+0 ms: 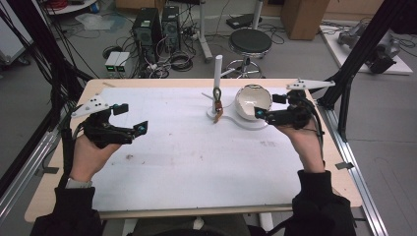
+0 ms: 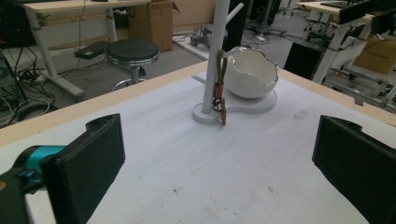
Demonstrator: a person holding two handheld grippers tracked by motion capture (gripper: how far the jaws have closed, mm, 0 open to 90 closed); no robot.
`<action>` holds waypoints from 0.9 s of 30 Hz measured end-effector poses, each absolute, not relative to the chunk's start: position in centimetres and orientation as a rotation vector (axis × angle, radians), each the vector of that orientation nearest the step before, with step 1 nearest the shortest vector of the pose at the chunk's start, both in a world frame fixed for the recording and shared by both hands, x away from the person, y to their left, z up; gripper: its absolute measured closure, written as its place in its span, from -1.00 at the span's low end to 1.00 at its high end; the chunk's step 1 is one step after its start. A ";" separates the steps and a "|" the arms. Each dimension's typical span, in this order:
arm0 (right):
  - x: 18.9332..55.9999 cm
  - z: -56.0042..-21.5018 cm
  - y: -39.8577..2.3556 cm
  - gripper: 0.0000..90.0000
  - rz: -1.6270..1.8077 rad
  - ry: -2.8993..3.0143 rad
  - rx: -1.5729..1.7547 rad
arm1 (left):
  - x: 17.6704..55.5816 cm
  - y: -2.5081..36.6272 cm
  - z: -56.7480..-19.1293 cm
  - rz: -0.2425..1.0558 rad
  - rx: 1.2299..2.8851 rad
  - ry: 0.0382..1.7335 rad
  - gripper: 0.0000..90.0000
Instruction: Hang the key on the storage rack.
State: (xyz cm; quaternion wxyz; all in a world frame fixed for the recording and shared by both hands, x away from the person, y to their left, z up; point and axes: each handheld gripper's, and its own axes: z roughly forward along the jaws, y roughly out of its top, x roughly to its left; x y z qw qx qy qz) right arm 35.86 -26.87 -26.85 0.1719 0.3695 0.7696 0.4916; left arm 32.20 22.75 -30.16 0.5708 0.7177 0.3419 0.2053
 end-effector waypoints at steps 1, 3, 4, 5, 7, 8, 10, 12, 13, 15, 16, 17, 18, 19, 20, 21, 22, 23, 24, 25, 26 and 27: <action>35.4 -26.9 -27.3 -0.77 1.387 2.183 1.037 | 32.2 22.7 -30.2 0.482 1.684 0.802 -0.93; 34.6 -26.7 -28.3 -0.77 1.371 2.180 1.028 | 32.3 22.7 -30.1 0.478 1.684 0.799 -0.93; 34.3 -26.7 -28.8 -0.77 1.362 2.182 1.038 | 32.4 22.7 -30.1 0.477 1.684 0.801 -0.94; 34.1 -26.6 -29.2 -0.77 1.358 2.176 1.039 | 32.4 22.6 -30.1 0.475 1.682 0.796 -0.94; 33.5 -26.4 -30.2 -0.77 1.362 2.160 1.047 | 32.5 22.6 -30.0 0.471 1.676 0.793 -0.93; 33.2 -26.3 -30.6 -0.77 1.370 2.150 1.049 | 32.5 22.6 -30.0 0.470 1.677 0.795 -0.93; 32.5 -26.2 -31.4 -0.77 1.381 2.115 1.034 | 32.6 22.6 -29.9 0.469 1.675 0.787 -0.93; 31.8 -26.0 -31.8 -0.77 1.409 2.069 1.014 | 32.6 22.7 -29.8 0.469 1.673 0.787 -0.94; 31.5 -25.9 -31.9 -0.77 1.426 2.054 0.998 | 32.6 22.7 -29.8 0.469 1.673 0.787 -0.93; 31.3 -25.8 -32.1 -0.77 1.437 2.046 0.988 | 32.5 22.6 -29.7 0.466 1.667 0.787 -0.93; 30.9 -25.6 -32.2 -0.77 1.435 2.043 0.987 | 32.5 22.6 -29.7 0.465 1.669 0.785 -0.93; 30.8 -25.6 -32.3 -0.77 1.436 2.044 0.986 | 32.5 22.6 -29.7 0.464 1.669 0.784 -0.94; 30.7 -25.6 -32.4 -0.77 1.438 2.045 0.982 | 32.5 22.6 -29.7 0.462 1.670 0.785 -0.93; 30.7 -25.7 -32.5 -0.77 1.432 2.051 0.987 | 32.5 22.5 -29.7 0.459 1.674 0.786 -0.93; 30.7 -25.9 -32.7 -0.77 1.421 2.063 0.989 | 32.5 22.5 -29.7 0.459 1.678 0.779 -0.94; 30.7 -25.9 -32.7 -0.77 1.421 2.063 0.989 | 32.5 22.5 -29.7 0.459 1.678 0.779 -0.93; 30.8 -26.1 -32.8 -0.77 1.411 2.067 0.989 | 32.4 22.4 -29.6 0.456 1.681 0.773 -0.93; 30.9 -26.5 -33.4 -0.77 1.404 2.070 1.009 | 32.3 22.2 -29.5 0.456 1.685 0.762 -0.94; 31.0 -26.7 -33.6 -0.77 1.404 2.067 1.018 | 32.2 22.1 -29.5 0.456 1.687 0.754 -0.94; 31.1 -26.8 -33.9 -0.77 1.402 2.065 1.028 | 32.1 22.1 -29.4 0.456 1.686 0.750 -0.93; 31.2 -26.9 -34.0 -0.77 1.401 2.058 1.033 | 32.1 22.1 -29.4 0.456 1.686 0.750 -0.93; 31.2 -27.0 -34.1 -0.77 1.405 2.054 1.035 | 32.0 22.0 -29.4 0.458 1.689 0.748 -0.93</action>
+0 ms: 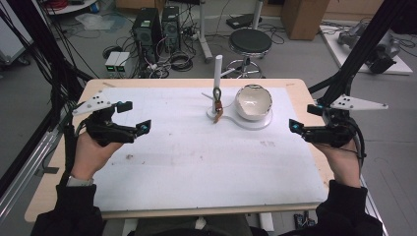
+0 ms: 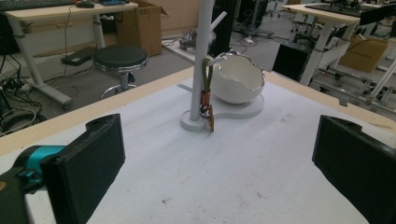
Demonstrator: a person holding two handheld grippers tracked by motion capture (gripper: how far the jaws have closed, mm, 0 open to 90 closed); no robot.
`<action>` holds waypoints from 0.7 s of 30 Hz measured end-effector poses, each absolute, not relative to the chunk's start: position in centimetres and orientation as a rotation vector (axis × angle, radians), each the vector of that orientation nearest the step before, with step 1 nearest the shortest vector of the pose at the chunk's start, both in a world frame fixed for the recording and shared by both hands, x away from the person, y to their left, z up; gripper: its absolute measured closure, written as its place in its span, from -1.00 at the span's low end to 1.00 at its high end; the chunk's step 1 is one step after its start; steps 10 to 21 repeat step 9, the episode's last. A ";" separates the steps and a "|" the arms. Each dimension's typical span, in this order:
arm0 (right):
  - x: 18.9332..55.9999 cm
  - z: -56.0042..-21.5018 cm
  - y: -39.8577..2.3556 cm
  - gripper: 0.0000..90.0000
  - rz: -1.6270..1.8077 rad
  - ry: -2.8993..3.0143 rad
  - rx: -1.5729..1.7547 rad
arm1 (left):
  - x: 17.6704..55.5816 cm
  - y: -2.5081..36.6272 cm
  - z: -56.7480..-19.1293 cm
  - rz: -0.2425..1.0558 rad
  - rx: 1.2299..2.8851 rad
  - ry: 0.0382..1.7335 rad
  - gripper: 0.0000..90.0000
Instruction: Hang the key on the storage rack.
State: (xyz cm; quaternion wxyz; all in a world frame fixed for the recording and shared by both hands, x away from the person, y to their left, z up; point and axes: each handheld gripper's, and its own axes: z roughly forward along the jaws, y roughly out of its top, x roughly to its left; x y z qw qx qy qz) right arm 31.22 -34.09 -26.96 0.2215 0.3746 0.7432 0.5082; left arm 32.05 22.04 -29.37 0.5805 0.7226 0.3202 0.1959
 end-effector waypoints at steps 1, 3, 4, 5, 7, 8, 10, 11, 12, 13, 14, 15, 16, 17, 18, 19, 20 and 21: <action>31.3 -27.0 -34.1 -0.77 1.404 2.056 1.036 | 32.0 22.1 -29.3 0.460 1.693 0.744 -0.93; 31.5 -27.2 -34.1 -0.77 1.403 2.063 1.032 | 31.9 22.1 -29.3 0.461 1.692 0.749 -0.94; 31.6 -27.3 -34.0 -0.77 1.401 2.067 1.029 | 31.8 22.1 -29.3 0.462 1.693 0.748 -0.94; 31.8 -27.5 -34.0 -0.77 1.400 2.074 1.028 | 31.7 22.1 -29.3 0.464 1.687 0.751 -0.94; 32.1 -27.8 -33.9 -0.77 1.406 2.077 1.038 | 31.5 22.3 -29.2 0.472 1.689 0.749 -0.93; 32.3 -27.9 -33.9 -0.77 1.407 2.078 1.041 | 31.5 22.3 -29.2 0.472 1.689 0.749 -0.94; 32.4 -28.0 -33.8 -0.77 1.407 2.081 1.044 | 31.5 22.3 -29.2 0.473 1.688 0.750 -0.93; 32.4 -28.0 -33.8 -0.77 1.407 2.081 1.044 | 31.5 22.3 -29.2 0.473 1.688 0.750 -0.93; 32.4 -28.0 -33.8 -0.77 1.407 2.081 1.044 | 31.5 22.3 -29.2 0.473 1.688 0.750 -0.93; 32.4 -28.0 -33.8 -0.77 1.407 2.081 1.044 | 31.5 22.3 -29.2 0.473 1.688 0.750 -0.93; 32.4 -28.0 -33.8 -0.77 1.407 2.081 1.044 | 31.5 22.3 -29.2 0.473 1.688 0.750 -0.93; 32.4 -28.0 -33.8 -0.77 1.407 2.081 1.044 | 31.5 22.3 -29.2 0.473 1.688 0.750 -0.93; 32.4 -28.0 -33.8 -0.77 1.407 2.081 1.044 | 31.5 22.3 -29.2 0.473 1.688 0.750 -0.93; 32.4 -28.0 -33.8 -0.77 1.407 2.081 1.044 | 31.5 22.3 -29.2 0.473 1.688 0.750 -0.93; 32.4 -28.0 -33.8 -0.77 1.407 2.081 1.044 | 31.5 22.3 -29.2 0.473 1.688 0.750 -0.93; 32.4 -28.0 -33.8 -0.77 1.407 2.081 1.044 | 31.5 22.3 -29.2 0.473 1.688 0.750 -0.93; 32.4 -28.0 -33.8 -0.77 1.407 2.081 1.044 | 31.5 22.3 -29.2 0.473 1.688 0.750 -0.93; 32.4 -28.0 -33.8 -0.77 1.407 2.081 1.044 | 31.5 22.3 -29.2 0.473 1.688 0.750 -0.93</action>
